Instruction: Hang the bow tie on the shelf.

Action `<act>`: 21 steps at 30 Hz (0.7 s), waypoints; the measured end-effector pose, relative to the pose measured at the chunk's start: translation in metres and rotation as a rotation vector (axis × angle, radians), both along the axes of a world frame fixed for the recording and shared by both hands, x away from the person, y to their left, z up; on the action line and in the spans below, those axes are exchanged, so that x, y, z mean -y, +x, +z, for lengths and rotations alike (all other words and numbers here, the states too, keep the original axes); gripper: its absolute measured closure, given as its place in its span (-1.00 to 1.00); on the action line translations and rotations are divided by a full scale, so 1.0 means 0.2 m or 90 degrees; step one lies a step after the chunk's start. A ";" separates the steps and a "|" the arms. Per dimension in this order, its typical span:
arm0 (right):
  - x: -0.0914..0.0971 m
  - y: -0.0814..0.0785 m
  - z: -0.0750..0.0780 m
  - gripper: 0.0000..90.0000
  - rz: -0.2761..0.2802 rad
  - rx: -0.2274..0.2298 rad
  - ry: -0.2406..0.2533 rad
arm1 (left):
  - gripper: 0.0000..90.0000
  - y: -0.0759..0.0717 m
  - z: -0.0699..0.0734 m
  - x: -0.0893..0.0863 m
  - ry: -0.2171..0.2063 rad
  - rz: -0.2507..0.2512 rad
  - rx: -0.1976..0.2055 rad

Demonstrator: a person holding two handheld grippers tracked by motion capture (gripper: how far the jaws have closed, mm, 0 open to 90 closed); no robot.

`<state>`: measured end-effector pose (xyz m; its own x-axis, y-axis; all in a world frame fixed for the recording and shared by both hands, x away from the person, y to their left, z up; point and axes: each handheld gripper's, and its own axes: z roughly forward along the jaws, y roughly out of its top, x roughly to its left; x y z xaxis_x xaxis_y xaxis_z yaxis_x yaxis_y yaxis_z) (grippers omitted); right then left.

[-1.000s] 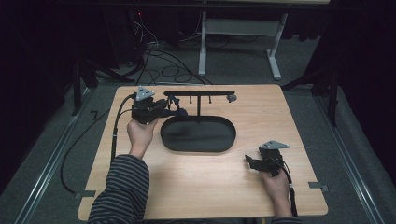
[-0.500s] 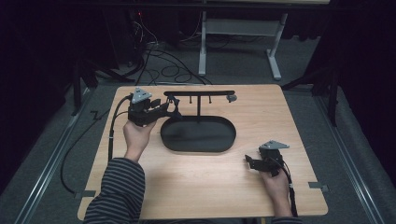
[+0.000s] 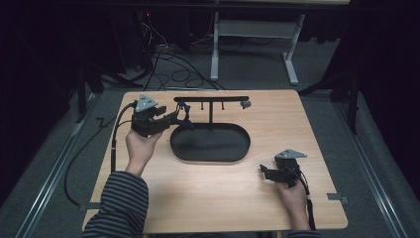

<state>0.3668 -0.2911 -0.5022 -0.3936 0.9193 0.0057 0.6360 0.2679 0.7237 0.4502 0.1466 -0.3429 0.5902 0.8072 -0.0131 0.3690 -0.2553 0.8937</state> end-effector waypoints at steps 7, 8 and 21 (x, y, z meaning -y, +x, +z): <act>0.00 0.00 0.00 -0.32 0.000 0.000 0.000 | 0.16 -0.05 0.00 -0.04 -0.018 0.002 0.003; 0.00 0.00 0.00 -0.32 0.001 0.000 0.000 | 0.16 -0.06 0.00 -0.04 -0.022 0.003 0.001; 0.00 0.00 0.00 -0.32 0.001 0.001 -0.005 | 0.12 -0.14 -0.05 -0.10 -0.032 0.006 -0.008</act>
<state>0.3667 -0.2903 -0.5022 -0.3953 0.9186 -0.0020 0.6343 0.2746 0.7227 0.4218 0.1667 -0.3522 0.5818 0.8110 -0.0609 0.3819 -0.2063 0.9009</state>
